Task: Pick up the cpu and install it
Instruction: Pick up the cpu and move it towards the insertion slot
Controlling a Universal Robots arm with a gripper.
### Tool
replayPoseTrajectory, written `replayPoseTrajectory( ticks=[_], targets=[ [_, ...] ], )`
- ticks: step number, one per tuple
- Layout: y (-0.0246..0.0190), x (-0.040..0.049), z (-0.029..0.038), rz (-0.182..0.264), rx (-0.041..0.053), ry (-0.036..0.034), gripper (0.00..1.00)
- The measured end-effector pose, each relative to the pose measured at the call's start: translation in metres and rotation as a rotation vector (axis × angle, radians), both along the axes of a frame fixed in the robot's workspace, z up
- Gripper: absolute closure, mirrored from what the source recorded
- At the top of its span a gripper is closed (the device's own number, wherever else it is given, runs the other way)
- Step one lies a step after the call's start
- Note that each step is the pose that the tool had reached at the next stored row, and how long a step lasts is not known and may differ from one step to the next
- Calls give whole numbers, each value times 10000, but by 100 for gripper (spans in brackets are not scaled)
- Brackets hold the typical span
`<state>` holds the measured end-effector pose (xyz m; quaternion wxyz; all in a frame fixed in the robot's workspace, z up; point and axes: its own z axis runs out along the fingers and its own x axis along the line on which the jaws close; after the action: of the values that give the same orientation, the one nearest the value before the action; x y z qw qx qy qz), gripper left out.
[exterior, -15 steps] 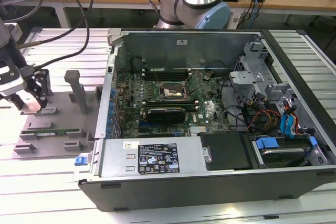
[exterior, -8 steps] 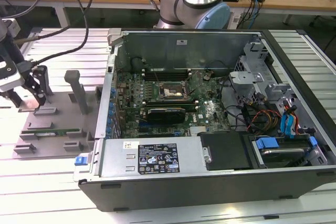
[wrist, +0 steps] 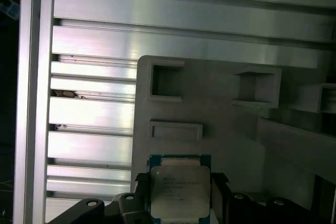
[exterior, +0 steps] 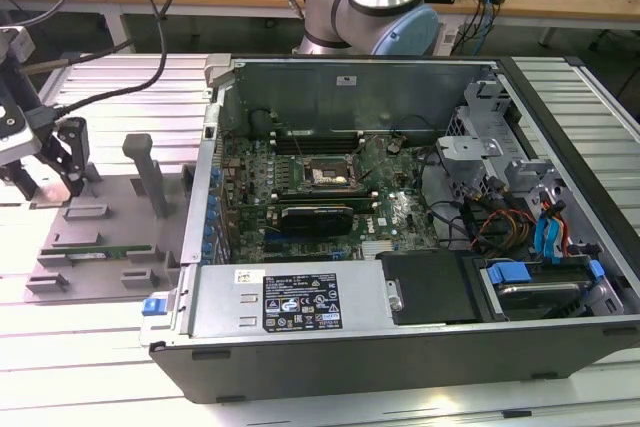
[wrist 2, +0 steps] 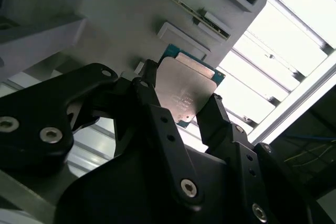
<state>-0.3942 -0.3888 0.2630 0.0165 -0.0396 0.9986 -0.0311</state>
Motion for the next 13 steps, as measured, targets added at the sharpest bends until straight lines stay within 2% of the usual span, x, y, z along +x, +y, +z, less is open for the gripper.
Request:
replayPoseTrajectory(
  ticks=[13],
  targets=[
    [13,0,152,-1,-190,-1,45]
  ],
)
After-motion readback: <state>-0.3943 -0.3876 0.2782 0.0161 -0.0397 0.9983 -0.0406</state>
